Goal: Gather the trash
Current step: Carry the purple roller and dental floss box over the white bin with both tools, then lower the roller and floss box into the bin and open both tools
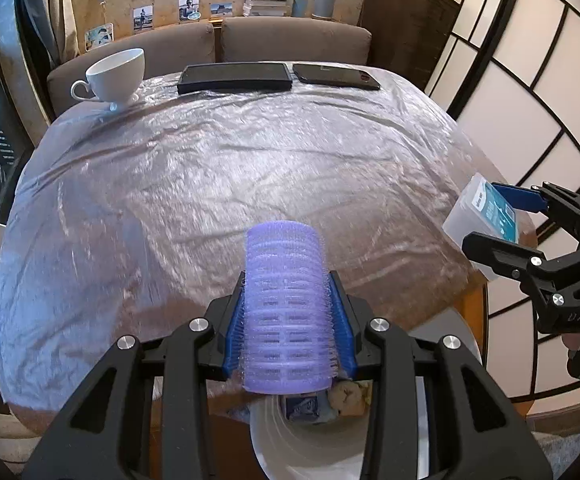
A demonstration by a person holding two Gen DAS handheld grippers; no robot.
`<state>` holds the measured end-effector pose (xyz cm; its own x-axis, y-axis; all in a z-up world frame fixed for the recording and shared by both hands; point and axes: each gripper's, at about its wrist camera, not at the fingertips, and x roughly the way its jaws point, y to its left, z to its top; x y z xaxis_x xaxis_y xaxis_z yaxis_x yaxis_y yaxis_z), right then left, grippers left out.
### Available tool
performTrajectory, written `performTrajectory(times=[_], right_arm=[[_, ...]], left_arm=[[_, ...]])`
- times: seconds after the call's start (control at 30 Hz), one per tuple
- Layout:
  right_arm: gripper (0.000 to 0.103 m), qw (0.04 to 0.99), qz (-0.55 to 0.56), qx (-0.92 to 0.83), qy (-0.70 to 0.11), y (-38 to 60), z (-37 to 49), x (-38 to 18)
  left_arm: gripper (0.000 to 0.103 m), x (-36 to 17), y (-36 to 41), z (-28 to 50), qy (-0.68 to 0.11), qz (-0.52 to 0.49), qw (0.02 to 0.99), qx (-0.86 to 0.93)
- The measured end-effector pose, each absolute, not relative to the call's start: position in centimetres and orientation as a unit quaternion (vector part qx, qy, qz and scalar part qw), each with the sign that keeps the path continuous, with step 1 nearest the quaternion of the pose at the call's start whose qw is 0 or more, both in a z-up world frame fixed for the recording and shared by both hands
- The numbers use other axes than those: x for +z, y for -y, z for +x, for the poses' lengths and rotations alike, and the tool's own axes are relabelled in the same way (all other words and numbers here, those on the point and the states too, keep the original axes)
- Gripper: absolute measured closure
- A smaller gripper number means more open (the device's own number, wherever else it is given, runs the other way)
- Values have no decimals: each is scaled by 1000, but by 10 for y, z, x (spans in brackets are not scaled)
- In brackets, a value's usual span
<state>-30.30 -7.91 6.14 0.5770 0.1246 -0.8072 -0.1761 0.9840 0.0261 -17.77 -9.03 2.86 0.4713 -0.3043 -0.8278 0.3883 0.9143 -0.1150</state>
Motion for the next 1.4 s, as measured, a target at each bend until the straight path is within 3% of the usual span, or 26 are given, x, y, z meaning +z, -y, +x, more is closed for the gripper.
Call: performTrajectory(times=[0.63, 1.4], right_arm=[[22, 862, -40, 117, -492, 66, -355, 48], [22, 820, -56, 83, -564, 66, -370, -11]], left_arm=[[64, 19, 100, -245, -495, 79, 829, -248], [64, -43, 126, -264, -543, 133, 788, -258]])
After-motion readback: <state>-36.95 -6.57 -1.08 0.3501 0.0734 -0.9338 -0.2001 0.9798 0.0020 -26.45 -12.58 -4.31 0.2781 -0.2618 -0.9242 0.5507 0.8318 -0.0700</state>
